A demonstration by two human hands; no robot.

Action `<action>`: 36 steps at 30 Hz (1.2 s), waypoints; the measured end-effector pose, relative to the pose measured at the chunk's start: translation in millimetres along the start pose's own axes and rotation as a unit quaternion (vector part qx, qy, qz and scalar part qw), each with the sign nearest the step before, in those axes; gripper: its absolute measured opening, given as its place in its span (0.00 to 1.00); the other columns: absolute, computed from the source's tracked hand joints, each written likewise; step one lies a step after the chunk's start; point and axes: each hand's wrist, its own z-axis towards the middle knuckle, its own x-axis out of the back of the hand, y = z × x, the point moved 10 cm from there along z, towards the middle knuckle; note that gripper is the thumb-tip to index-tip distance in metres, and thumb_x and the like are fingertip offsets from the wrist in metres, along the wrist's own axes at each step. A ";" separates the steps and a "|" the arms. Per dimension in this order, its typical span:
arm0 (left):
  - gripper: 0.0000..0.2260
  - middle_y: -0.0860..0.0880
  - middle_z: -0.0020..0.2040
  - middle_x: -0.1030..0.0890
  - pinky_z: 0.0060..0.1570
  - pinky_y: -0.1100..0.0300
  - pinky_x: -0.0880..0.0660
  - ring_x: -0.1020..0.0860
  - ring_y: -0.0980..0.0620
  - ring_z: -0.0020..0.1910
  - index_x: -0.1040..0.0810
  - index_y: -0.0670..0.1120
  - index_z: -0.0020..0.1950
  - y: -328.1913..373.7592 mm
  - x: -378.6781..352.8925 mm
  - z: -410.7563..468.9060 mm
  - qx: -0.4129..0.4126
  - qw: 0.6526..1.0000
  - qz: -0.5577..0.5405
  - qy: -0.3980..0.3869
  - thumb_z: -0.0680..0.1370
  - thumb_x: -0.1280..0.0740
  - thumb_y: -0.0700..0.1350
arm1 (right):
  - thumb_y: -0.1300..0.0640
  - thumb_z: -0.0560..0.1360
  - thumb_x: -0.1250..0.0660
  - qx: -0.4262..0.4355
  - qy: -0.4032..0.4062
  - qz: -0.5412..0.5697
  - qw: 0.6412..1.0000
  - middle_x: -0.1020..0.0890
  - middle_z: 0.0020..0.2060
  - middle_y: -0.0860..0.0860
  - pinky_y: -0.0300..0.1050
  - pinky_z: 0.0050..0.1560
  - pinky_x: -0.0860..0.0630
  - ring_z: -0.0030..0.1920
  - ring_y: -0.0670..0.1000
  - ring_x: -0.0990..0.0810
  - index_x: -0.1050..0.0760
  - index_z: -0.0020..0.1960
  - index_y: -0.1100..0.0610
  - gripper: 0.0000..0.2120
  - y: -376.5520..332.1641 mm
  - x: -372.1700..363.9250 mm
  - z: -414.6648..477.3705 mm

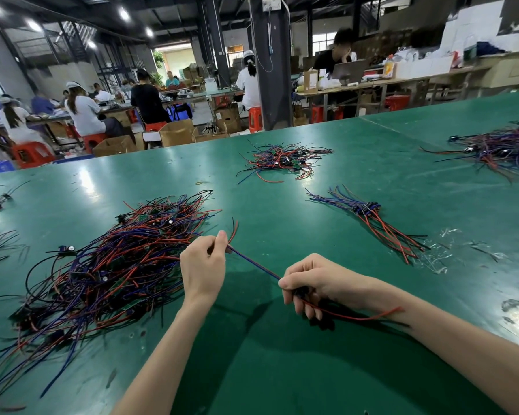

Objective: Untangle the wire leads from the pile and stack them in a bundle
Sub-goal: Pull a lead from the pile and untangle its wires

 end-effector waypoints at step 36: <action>0.07 0.51 0.37 0.20 0.22 0.68 0.34 0.32 0.62 0.24 0.25 0.44 0.42 -10.4 -51.2 -28.0 0.202 0.930 -0.286 -0.114 0.77 0.32 0.46 | 0.73 0.74 0.38 0.088 0.099 0.233 0.963 0.23 0.36 0.54 0.42 0.41 0.18 0.36 0.51 0.18 0.24 0.52 0.64 0.10 -12.3 38.4 8.6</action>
